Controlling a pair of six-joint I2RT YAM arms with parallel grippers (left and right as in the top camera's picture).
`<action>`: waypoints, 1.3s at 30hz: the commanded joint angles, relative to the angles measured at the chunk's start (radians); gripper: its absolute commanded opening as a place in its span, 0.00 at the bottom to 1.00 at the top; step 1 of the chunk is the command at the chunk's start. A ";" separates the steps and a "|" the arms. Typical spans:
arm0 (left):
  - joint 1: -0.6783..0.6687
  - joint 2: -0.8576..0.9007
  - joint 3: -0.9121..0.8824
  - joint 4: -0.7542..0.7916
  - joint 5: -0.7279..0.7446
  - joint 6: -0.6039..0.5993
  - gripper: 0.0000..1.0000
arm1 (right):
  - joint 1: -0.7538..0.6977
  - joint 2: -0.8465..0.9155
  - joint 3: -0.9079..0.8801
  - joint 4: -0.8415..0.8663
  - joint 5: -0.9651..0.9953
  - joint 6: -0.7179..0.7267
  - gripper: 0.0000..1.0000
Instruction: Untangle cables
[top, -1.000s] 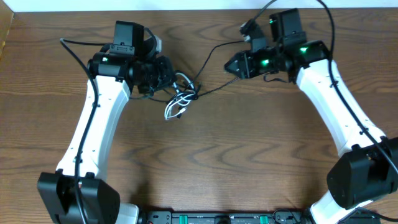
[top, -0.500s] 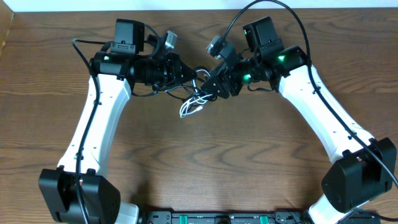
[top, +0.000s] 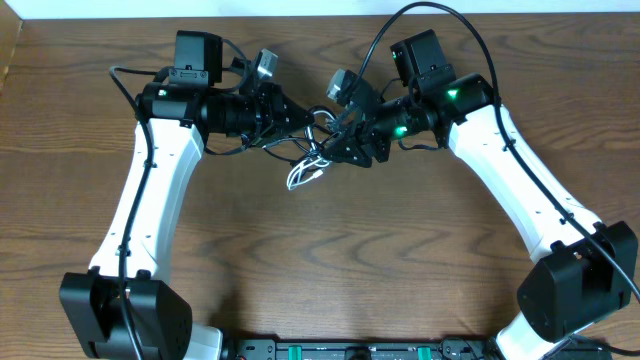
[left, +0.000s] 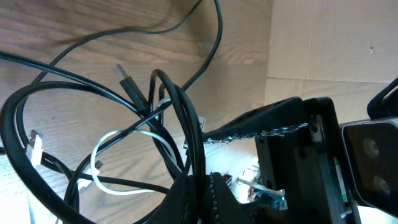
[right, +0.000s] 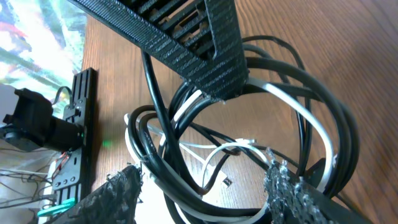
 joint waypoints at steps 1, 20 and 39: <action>0.003 0.002 -0.002 -0.001 0.072 -0.009 0.07 | 0.018 -0.023 0.009 -0.003 -0.033 -0.033 0.61; -0.018 0.002 -0.002 -0.043 0.048 0.062 0.08 | -0.006 0.012 0.010 0.026 -0.032 0.041 0.01; -0.019 0.002 -0.002 -0.107 -0.206 0.076 0.07 | -0.289 0.010 0.010 0.047 0.164 0.512 0.01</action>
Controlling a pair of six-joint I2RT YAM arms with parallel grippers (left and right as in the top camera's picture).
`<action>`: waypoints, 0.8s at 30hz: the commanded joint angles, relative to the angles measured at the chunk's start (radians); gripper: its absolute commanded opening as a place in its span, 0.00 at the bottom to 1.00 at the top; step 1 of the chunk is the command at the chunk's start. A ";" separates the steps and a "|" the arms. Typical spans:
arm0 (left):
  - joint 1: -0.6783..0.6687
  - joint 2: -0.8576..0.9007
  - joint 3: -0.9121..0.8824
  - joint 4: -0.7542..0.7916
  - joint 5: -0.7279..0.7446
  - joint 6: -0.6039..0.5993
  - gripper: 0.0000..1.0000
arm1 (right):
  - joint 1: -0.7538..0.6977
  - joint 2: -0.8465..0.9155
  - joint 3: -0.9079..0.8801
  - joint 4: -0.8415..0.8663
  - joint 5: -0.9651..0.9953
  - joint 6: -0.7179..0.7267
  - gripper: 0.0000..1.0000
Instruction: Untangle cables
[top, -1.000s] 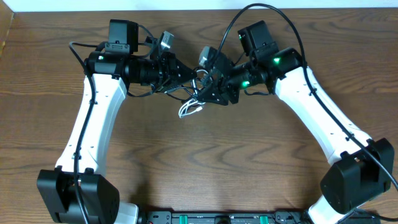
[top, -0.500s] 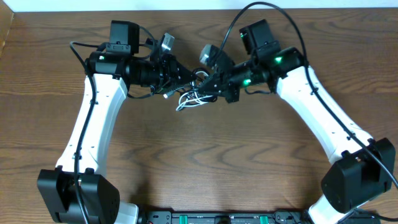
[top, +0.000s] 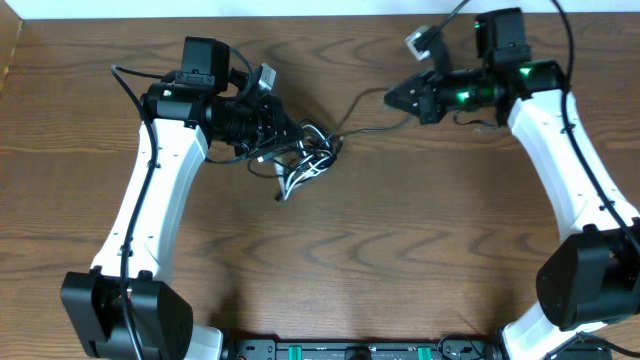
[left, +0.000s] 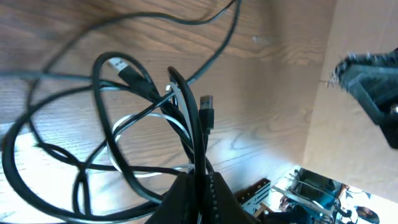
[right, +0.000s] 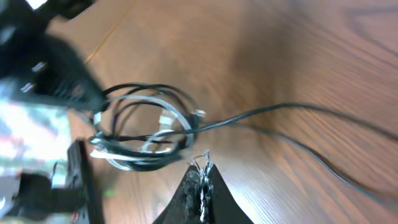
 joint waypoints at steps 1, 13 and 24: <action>0.002 0.002 -0.002 0.001 -0.007 0.029 0.07 | -0.010 0.008 0.010 -0.008 0.242 0.214 0.01; 0.002 0.002 -0.002 0.001 -0.014 0.044 0.08 | -0.010 0.008 0.010 -0.106 0.640 0.441 0.01; 0.002 0.002 -0.002 0.000 -0.036 0.050 0.07 | 0.032 0.008 0.011 -0.093 0.220 0.117 0.36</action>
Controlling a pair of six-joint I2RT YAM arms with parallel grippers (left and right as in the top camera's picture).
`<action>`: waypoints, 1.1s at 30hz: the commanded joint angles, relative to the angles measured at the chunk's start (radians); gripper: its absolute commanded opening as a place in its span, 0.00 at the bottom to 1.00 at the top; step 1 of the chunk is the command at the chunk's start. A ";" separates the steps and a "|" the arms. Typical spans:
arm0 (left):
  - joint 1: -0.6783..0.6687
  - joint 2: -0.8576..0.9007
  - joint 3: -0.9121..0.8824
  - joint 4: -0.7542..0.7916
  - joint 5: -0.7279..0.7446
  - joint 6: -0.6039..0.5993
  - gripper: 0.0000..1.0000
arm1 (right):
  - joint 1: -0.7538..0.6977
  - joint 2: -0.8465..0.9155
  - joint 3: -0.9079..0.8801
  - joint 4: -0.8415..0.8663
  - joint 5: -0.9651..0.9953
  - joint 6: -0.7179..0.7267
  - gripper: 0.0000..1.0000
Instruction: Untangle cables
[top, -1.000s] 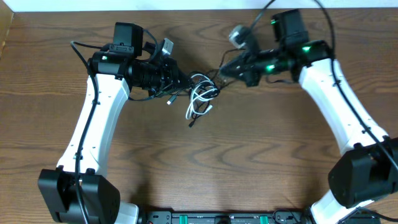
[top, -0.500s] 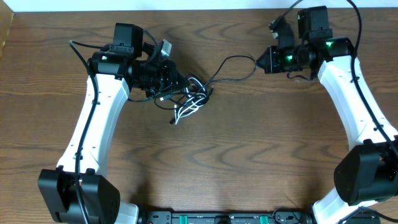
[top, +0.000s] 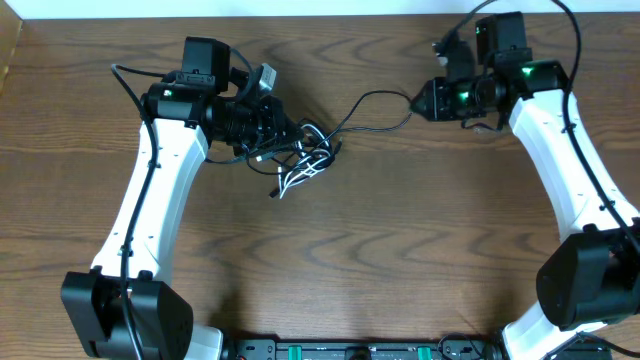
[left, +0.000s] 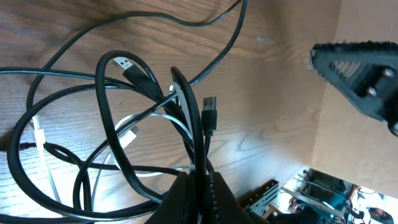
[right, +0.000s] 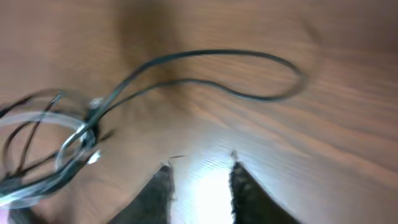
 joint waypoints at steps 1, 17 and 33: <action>0.002 0.002 -0.002 0.000 -0.013 0.021 0.07 | 0.033 0.008 0.011 0.003 -0.150 -0.120 0.40; 0.002 0.002 -0.002 0.000 -0.006 0.020 0.08 | 0.223 0.013 0.010 0.058 -0.222 -0.362 0.70; 0.002 0.002 -0.002 -0.025 -0.005 0.016 0.07 | 0.328 0.035 0.010 0.063 -0.222 -0.453 0.69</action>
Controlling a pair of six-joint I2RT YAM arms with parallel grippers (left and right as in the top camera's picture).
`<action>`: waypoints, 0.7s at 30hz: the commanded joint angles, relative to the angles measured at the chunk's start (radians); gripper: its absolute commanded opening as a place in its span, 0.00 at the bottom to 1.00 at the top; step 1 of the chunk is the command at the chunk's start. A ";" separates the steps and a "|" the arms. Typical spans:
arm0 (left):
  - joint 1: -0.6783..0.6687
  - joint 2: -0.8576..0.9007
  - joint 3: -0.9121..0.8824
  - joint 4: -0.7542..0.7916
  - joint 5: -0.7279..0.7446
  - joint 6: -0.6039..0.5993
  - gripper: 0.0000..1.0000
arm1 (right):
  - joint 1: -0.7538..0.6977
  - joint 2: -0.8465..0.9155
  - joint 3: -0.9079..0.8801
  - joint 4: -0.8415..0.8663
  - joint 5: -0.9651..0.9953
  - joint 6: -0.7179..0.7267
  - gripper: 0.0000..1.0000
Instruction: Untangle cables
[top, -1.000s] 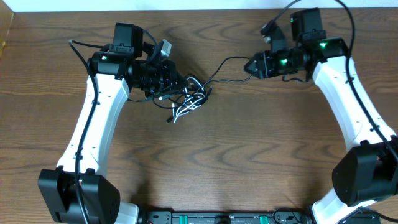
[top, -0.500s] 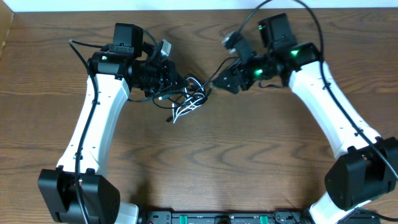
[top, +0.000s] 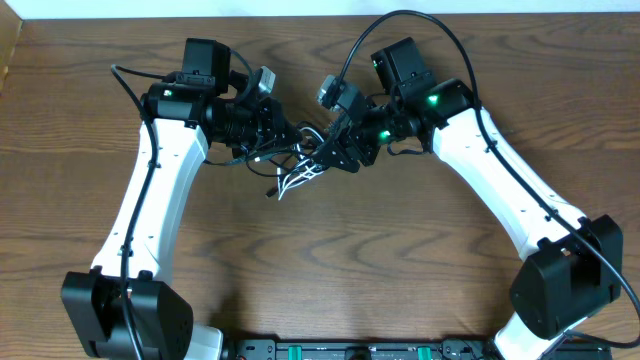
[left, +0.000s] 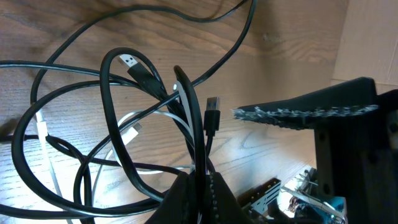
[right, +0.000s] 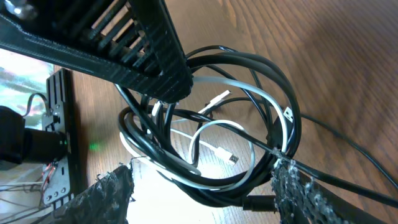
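A tangle of black and white cables (top: 303, 160) lies on the wooden table (top: 330, 260) at centre back. My left gripper (left: 200, 182) is shut on a thick black cable (left: 189, 118) of the bundle; a USB plug (left: 211, 115) stands beside it. My right gripper (right: 202, 173) is open, one of its rough fingers (right: 106, 196) on each side of the loops (right: 249, 124). The white cable's plug (right: 230, 158) lies inside the loops. From above, the left gripper (top: 283, 135) and right gripper (top: 335, 155) face each other across the tangle. A thin black cable (right: 354, 152) runs off to the right.
A black equipment rail (top: 350, 350) runs along the table's front edge. Both arm bases (top: 125, 310) (top: 570, 285) stand at the front corners. The right arm's own black lead (top: 420, 20) arches over the back of the table.
My right gripper, then off to the right over bare wood, now sits open around the cable tangle next to the left gripper. The left gripper has kept its hold and place.
At first my right gripper was open around the tangle held by the left. Then it was shut far to the right with a thin black cable stretched out from the bundle. Then it was open there with that cable lying slack. Now it is back at the tangle.
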 joint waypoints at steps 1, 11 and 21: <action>0.002 0.002 -0.002 -0.002 0.006 0.017 0.07 | 0.003 0.009 0.010 0.003 -0.016 -0.034 0.69; 0.002 0.002 -0.002 -0.002 0.029 0.017 0.07 | 0.006 0.011 0.009 0.006 -0.051 -0.080 0.68; 0.002 0.002 -0.002 -0.003 0.032 0.016 0.07 | 0.006 0.079 0.009 0.043 -0.181 -0.120 0.68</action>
